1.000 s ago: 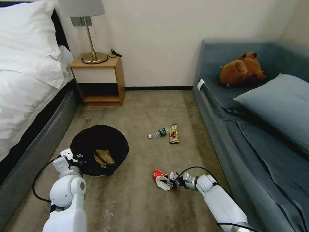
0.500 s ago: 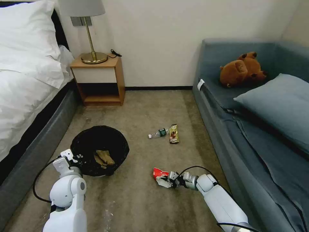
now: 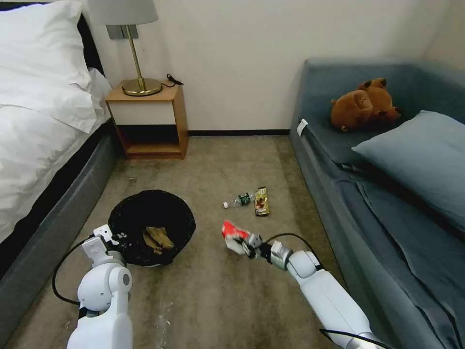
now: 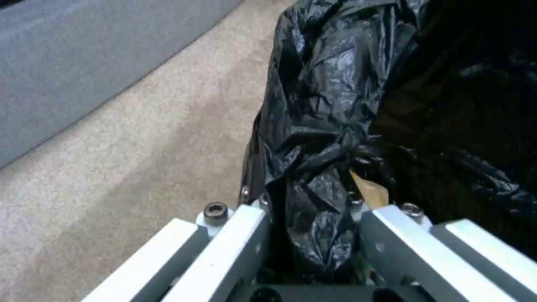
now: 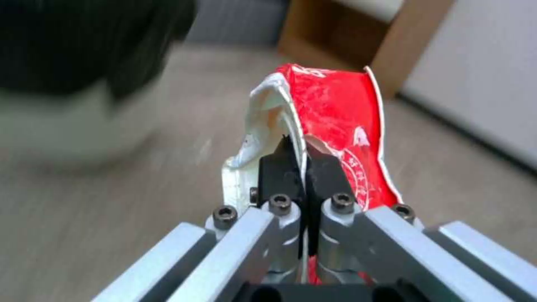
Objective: Pick up the trash bin, then pick up the garbage on the floor and place it into the trash bin.
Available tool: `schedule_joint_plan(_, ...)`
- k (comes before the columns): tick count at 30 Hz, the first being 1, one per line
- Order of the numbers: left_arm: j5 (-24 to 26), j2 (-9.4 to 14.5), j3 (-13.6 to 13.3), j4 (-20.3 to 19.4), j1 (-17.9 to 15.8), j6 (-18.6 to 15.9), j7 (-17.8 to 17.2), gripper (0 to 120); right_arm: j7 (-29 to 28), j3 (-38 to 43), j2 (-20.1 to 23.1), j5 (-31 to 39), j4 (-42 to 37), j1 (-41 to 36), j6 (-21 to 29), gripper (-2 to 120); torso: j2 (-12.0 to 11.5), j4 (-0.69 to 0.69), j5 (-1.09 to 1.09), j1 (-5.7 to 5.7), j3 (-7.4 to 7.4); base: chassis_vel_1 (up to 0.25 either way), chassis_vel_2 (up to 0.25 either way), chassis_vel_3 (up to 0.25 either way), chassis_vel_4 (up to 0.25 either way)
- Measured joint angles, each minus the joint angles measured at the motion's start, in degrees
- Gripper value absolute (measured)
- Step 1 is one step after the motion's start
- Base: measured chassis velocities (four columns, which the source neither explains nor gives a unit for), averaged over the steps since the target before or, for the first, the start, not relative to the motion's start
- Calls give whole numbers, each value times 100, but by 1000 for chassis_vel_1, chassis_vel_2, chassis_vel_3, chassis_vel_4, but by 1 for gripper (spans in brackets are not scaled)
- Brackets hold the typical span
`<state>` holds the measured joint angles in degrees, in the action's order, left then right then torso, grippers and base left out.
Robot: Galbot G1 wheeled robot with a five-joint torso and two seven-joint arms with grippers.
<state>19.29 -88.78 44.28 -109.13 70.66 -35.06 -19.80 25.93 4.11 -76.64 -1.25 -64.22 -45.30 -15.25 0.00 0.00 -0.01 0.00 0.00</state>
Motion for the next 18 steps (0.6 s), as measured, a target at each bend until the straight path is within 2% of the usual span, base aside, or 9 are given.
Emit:
schedule_joint_plan(2, -2, 0, 1, 5, 0, 2, 0, 2, -169, -60, 11, 75, -186, -2, 45, 0, 0, 0, -1, 0, 0, 0, 0, 0, 0)
schedule_joint_plan(4, -4, 5, 6, 14, -10, 8, 4, 2, -834, -289, 42, 301, -930, -34, 257, 0, 0, -2, 0, 0, 1, 0, 0, 0, 0)
schedule_joint_plan(7, -4, 4, -2, 25, -13, 10, 5, 2, -1052, -378, 38, 388, -1290, -56, 378, 0, 0, 0, -1, 0, 0, 0, 0, 0, 0)
schedule_joint_plan(9, -12, -2, -12, 71, -10, 27, 9, 2, -1482, -644, 21, 595, -1977, -115, 645, 0, 0, 0, 0, 0, 0, 0, 0, 0, 0)
schedule_joint_plan(15, -28, -7, -40, 82, 10, 33, 11, 2, -1952, -1249, 17, 784, -2820, -105, 921, 0, 0, 0, -1, 0, 0, 0, 0, 0, 0)
schedule_joint_plan(18, -38, -8, -48, 57, 25, 32, 11, 2, -2153, -1628, -8, 830, -2916, -2, 978, 0, 0, 0, -1, 0, 0, 0, 0, 0, 0)
